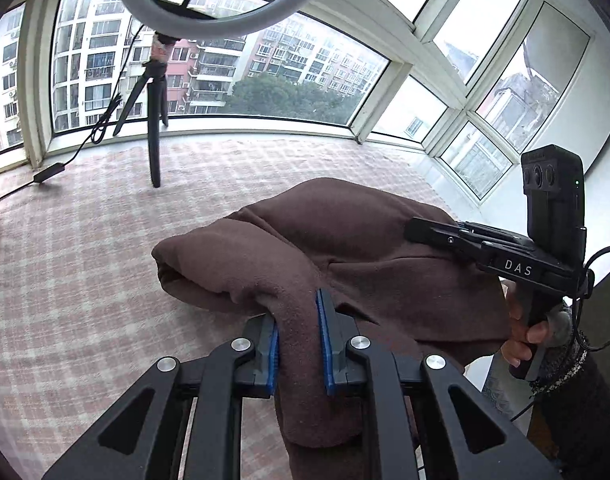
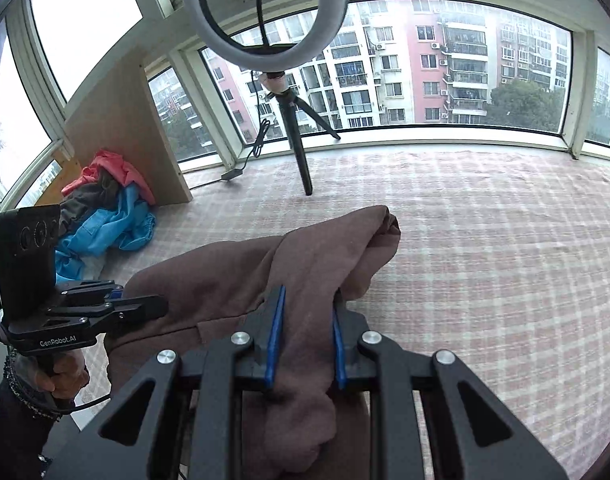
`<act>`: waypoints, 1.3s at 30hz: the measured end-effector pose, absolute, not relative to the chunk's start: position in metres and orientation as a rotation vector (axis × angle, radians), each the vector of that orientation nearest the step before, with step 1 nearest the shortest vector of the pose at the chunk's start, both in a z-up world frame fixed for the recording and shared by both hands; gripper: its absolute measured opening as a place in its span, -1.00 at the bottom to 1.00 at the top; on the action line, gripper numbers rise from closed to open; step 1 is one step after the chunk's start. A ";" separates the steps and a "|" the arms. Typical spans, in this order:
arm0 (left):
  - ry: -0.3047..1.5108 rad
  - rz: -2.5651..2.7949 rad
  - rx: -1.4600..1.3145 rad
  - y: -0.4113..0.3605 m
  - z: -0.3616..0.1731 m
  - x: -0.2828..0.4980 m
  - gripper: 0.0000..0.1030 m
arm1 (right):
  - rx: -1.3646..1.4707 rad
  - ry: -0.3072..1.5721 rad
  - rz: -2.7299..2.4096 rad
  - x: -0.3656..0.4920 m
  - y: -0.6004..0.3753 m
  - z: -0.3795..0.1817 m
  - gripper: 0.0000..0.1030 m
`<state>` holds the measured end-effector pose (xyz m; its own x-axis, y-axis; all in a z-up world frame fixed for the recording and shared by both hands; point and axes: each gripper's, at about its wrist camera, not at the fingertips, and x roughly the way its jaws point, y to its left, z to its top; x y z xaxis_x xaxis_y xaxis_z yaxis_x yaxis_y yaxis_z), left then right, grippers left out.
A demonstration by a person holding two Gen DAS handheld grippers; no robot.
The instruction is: Fold clothes
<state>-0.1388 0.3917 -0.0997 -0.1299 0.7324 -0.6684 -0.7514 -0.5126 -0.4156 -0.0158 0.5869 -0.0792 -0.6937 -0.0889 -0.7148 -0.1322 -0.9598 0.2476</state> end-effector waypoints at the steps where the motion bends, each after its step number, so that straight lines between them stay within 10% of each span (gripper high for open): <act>1: 0.025 1.821 -1.044 0.408 -0.095 -0.133 -0.72 | -1.207 0.421 2.832 -0.010 0.601 -0.075 -0.62; 15: 0.184 1.625 -1.280 0.510 -0.187 -0.031 -0.62 | -1.335 0.479 2.385 0.103 0.790 -0.157 -0.52; 25: 0.292 1.731 -0.951 0.526 -0.113 -0.026 -0.46 | -1.287 0.652 2.590 0.092 0.750 -0.169 -0.52; 30: 0.410 1.641 -1.190 0.548 -0.196 -0.038 -0.50 | -1.450 0.641 2.547 0.080 0.740 -0.192 -0.51; 34: 0.109 1.689 -1.315 0.504 -0.198 -0.076 -0.53 | -1.444 0.677 2.573 0.081 0.760 -0.181 -0.51; 36: 0.036 1.807 -1.285 0.491 -0.187 -0.104 -0.20 | -1.303 0.732 2.609 0.077 0.784 -0.165 0.07; 39: -0.037 1.884 -1.324 0.494 -0.186 -0.150 0.02 | -1.166 0.871 2.648 0.053 0.822 -0.159 0.29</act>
<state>-0.1499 0.4943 -0.1858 -0.1172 0.6237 -0.7728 -0.5933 -0.6680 -0.4492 0.0535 0.8223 -0.1586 -0.6961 -0.1165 -0.7084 -0.3268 -0.8272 0.4572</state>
